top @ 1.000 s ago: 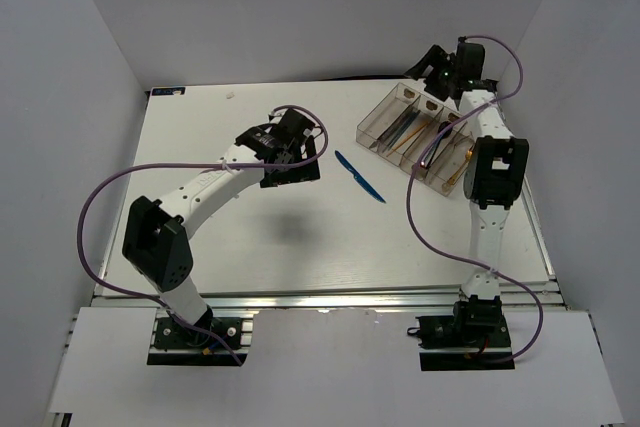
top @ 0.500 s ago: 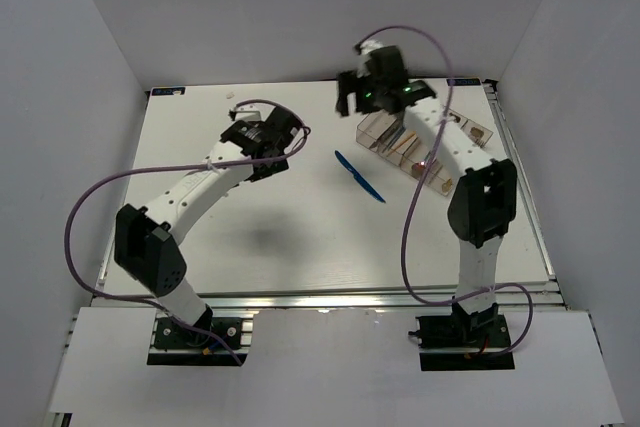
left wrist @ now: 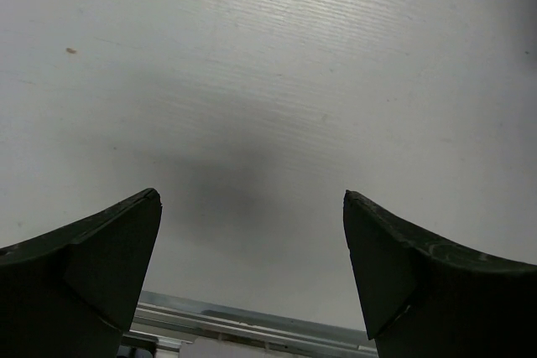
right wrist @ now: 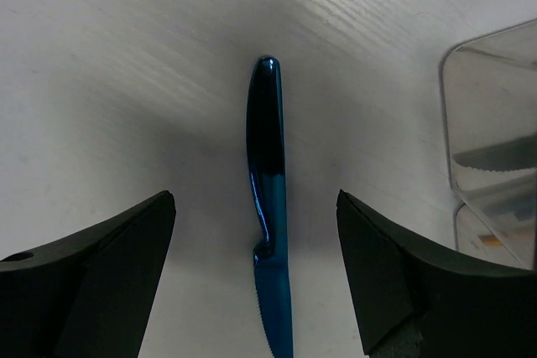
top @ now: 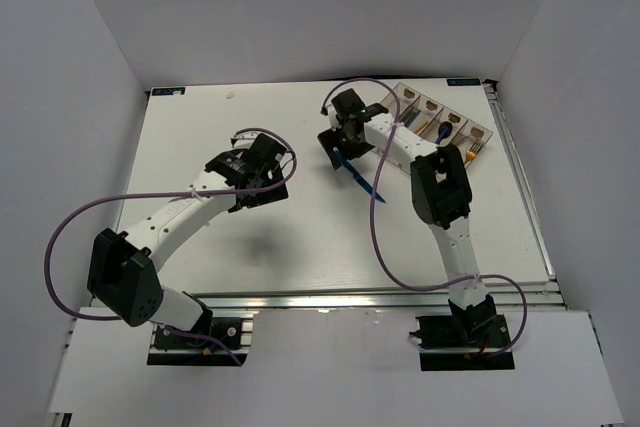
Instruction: Sort the eating utensils into containers
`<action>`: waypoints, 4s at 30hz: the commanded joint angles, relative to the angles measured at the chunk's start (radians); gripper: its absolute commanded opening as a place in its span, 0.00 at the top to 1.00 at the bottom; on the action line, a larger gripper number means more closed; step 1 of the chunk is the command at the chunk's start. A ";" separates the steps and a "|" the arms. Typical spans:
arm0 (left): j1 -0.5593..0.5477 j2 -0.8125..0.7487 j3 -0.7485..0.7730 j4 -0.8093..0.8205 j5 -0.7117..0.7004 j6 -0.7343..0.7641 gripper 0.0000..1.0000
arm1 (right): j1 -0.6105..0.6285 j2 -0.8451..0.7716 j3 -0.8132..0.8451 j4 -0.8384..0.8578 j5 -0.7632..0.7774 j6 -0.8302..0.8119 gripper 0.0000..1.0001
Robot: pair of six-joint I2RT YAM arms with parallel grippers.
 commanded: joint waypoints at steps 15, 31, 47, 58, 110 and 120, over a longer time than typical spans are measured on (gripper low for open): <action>-0.002 -0.012 0.047 0.044 0.108 0.106 0.02 | 0.009 0.148 0.071 -0.041 0.031 -0.074 0.61; -0.002 -0.041 -0.020 0.098 0.135 0.072 0.02 | 0.003 0.102 -0.104 -0.127 -0.015 -0.085 0.58; 0.000 -0.038 0.009 0.050 0.141 0.114 0.02 | -0.003 0.249 0.019 -0.142 -0.021 -0.077 0.62; 0.000 -0.036 0.003 0.061 0.152 0.128 0.02 | 0.017 0.233 -0.033 -0.150 0.008 -0.068 1.00; 0.026 -0.124 -0.091 0.109 0.137 0.091 0.02 | -0.417 -0.028 0.160 0.296 -0.259 0.844 1.00; 0.032 -0.124 -0.128 0.122 0.186 0.062 0.02 | -0.485 0.087 0.228 0.462 -0.285 0.970 1.00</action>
